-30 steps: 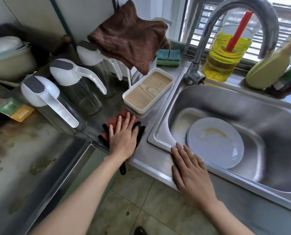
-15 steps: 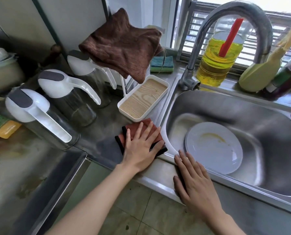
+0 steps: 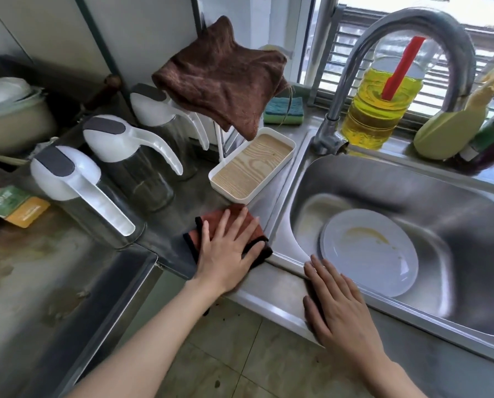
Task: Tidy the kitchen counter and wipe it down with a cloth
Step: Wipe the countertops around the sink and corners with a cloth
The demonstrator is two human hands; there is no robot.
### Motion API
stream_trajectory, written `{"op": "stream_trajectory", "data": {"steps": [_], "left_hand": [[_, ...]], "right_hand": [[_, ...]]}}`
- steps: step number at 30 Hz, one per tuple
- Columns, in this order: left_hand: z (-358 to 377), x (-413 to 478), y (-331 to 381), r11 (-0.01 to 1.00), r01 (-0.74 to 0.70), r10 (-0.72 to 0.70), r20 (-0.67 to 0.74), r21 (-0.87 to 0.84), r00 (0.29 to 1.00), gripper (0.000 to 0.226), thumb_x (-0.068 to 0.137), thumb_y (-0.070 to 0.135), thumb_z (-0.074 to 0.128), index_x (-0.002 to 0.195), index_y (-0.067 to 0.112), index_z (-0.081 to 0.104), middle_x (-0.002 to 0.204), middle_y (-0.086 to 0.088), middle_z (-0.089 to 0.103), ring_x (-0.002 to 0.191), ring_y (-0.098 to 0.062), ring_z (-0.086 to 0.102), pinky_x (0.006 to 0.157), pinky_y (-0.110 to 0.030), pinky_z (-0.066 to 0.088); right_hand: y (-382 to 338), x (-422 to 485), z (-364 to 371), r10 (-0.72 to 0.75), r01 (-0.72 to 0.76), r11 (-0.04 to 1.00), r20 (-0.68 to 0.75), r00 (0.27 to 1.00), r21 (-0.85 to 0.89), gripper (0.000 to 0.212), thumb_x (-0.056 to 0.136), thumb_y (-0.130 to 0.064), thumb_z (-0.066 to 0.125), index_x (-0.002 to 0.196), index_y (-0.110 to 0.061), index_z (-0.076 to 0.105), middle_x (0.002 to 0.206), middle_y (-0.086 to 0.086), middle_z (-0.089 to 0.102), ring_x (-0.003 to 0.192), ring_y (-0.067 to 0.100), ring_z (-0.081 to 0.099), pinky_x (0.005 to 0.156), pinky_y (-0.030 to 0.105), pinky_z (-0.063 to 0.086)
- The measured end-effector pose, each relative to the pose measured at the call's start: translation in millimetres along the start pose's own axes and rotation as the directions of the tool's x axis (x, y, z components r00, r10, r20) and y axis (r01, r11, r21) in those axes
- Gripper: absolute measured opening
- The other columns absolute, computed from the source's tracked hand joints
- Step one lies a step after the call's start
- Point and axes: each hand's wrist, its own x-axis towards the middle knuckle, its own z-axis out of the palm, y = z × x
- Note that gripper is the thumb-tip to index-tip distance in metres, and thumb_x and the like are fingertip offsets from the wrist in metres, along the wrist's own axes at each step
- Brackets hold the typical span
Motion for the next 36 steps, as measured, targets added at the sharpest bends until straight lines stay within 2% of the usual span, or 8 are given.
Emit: {"op": "stream_trajectory", "data": {"steps": [5, 8, 11, 15, 20, 25, 29, 36], "left_hand": [[4.4, -46.2, -6.7, 0.942, 0.333, -0.336, -0.109, -0.044, 0.936, 0.069, 0.084, 0.062, -0.001, 0.146, 0.032, 0.008, 0.157, 0.000, 0.001, 0.143, -0.027, -0.001, 0.111, -0.054, 0.001], [-2.5, -33.4, -17.8, 0.906, 0.419, -0.421, -0.036, -0.055, 0.906, 0.063, 0.092, 0.059, 0.012, 0.147, 0.030, 0.002, 0.157, -0.002, -0.008, 0.143, -0.027, -0.009, 0.112, -0.053, -0.002], [-11.6, -0.4, -34.6, 0.872, 0.477, -0.484, -0.043, -0.112, 0.874, 0.062, 0.092, 0.057, 0.016, 0.147, 0.030, 0.003, 0.157, -0.002, -0.009, 0.142, -0.027, -0.011, 0.111, -0.054, -0.004], [-8.8, -4.0, -38.0, 0.902, 0.424, -0.430, -0.083, -0.075, 0.899, 0.062, 0.091, 0.059, 0.014, 0.146, 0.032, 0.007, 0.157, -0.001, -0.004, 0.143, -0.028, -0.007, 0.110, -0.057, -0.002], [1.1, -51.0, -33.9, 0.948, 0.315, -0.318, -0.129, -0.044, 0.939, 0.066, 0.085, 0.062, 0.015, 0.142, 0.031, 0.031, 0.153, -0.006, 0.023, 0.140, -0.035, 0.019, 0.106, -0.062, 0.014], [-13.6, -17.8, -56.5, 0.889, 0.447, -0.452, -0.026, -0.102, 0.892, 0.067, 0.086, 0.067, 0.016, 0.145, 0.036, 0.008, 0.157, 0.000, -0.005, 0.143, -0.026, -0.008, 0.110, -0.059, -0.001], [-7.7, -22.8, -39.0, 0.866, 0.493, -0.499, -0.076, -0.081, 0.863, 0.082, 0.076, 0.078, 0.007, 0.146, 0.035, 0.006, 0.157, -0.003, -0.005, 0.143, -0.029, -0.007, 0.105, -0.065, 0.000], [-3.4, -64.7, -26.2, 0.833, 0.552, -0.554, -0.078, -0.047, 0.829, 0.059, 0.087, 0.054, 0.021, 0.134, 0.028, 0.045, 0.145, -0.008, 0.040, 0.132, -0.036, 0.037, 0.095, -0.066, 0.031]], "right_hand": [[-0.9, -2.0, 1.8, 0.017, -0.017, 1.000, 0.028, 0.999, -0.014, 0.054, 0.093, -0.041, 0.027, 0.144, -0.023, 0.029, 0.151, -0.004, 0.030, 0.139, 0.010, 0.019, 0.112, 0.024, 0.005], [-9.9, -0.9, 2.3, 0.058, -0.058, 0.998, -0.004, 0.998, -0.006, 0.057, 0.095, -0.048, 0.014, 0.145, -0.023, 0.025, 0.153, -0.001, 0.026, 0.142, 0.011, 0.011, 0.113, 0.028, 0.003], [-32.1, 18.2, 0.5, 0.021, -0.021, 1.000, -0.114, 0.993, 0.005, 0.057, 0.095, -0.045, 0.021, 0.144, -0.018, 0.027, 0.153, 0.002, 0.025, 0.142, 0.015, 0.009, 0.114, 0.032, 0.002], [-60.9, 53.2, 6.9, 0.034, -0.031, 0.999, -0.200, 0.979, 0.017, 0.055, 0.092, -0.036, 0.031, 0.142, -0.013, 0.031, 0.151, 0.005, 0.029, 0.140, 0.017, 0.015, 0.112, 0.034, 0.003], [-58.8, 56.8, 27.6, 0.111, -0.124, 0.986, -0.114, 0.987, -0.115, 0.056, 0.093, -0.037, 0.025, 0.139, -0.011, 0.040, 0.149, 0.007, 0.033, 0.139, 0.018, 0.021, 0.113, 0.039, 0.007], [-59.0, 58.9, 27.8, 0.108, -0.122, 0.984, -0.111, 0.988, -0.132, 0.054, 0.092, -0.036, 0.027, 0.139, -0.013, 0.042, 0.148, 0.004, 0.036, 0.138, 0.016, 0.024, 0.112, 0.036, 0.006], [-57.3, 58.8, 26.4, 0.105, -0.120, 0.987, -0.133, 0.986, -0.111, 0.054, 0.092, -0.036, 0.026, 0.139, -0.014, 0.042, 0.148, 0.005, 0.037, 0.138, 0.018, 0.029, 0.111, 0.037, 0.012], [-57.0, 56.4, 24.5, 0.106, -0.114, 0.991, -0.122, 0.987, -0.064, 0.057, 0.092, -0.039, 0.020, 0.139, -0.015, 0.041, 0.149, 0.005, 0.034, 0.139, 0.021, 0.029, 0.112, 0.040, 0.016]]}}
